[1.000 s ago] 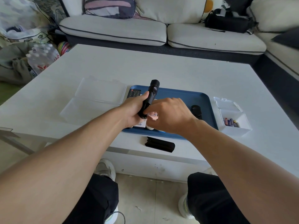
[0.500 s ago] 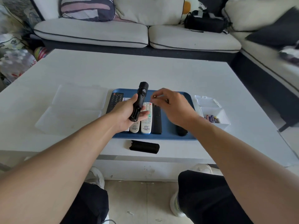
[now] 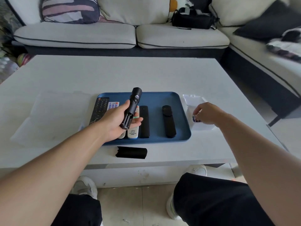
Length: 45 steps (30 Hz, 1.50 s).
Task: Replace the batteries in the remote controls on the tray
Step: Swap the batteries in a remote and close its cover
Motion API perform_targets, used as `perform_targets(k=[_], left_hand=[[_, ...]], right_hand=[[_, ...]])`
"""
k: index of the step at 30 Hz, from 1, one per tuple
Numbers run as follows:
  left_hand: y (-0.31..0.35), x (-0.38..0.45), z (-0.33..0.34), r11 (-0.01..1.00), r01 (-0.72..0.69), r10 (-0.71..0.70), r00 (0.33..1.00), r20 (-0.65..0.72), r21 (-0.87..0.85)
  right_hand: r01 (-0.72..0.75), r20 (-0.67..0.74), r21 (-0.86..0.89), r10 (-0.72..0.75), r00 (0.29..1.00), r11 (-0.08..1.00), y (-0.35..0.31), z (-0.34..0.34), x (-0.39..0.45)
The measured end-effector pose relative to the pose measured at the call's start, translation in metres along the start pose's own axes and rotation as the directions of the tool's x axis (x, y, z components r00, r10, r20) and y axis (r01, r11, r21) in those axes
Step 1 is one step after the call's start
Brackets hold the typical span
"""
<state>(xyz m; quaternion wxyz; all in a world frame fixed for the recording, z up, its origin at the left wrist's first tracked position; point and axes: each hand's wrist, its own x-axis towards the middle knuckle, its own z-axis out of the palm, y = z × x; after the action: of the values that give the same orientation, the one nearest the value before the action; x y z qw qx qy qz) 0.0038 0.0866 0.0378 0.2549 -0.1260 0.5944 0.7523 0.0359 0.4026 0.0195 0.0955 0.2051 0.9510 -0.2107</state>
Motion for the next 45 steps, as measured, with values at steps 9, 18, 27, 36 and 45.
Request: perform_targets(k=[9,18,27,36,45], left_hand=[[-0.004,0.002,0.003,0.999,-0.010,0.009,1.000,0.017,0.043],[-0.006,0.003,-0.002,0.994,-0.029,0.025,0.999,0.041,0.105],[-0.001,-0.002,-0.009,0.997,-0.008,0.008,1.000,0.003,0.079],[0.010,-0.015,-0.052,0.997,-0.074,0.076,0.989,-0.123,0.018],[0.018,-0.031,-0.136,0.956,-0.284,0.290,0.859,-0.421,0.079]], right_hand=[[0.130,0.125,-0.202,-0.106,0.986,0.971,0.003,0.000,0.004],[0.213,0.179,-0.339,-0.159,0.971,0.916,-0.012,-0.006,-0.005],[0.192,-0.267,-0.075,-0.205,0.942,0.979,-0.069,-0.006,-0.024],[0.571,-0.017,-0.108,-0.576,0.817,0.814,-0.164,0.045,-0.056],[0.696,0.033,-0.085,-0.697,0.717,0.713,-0.247,0.095,-0.069]])
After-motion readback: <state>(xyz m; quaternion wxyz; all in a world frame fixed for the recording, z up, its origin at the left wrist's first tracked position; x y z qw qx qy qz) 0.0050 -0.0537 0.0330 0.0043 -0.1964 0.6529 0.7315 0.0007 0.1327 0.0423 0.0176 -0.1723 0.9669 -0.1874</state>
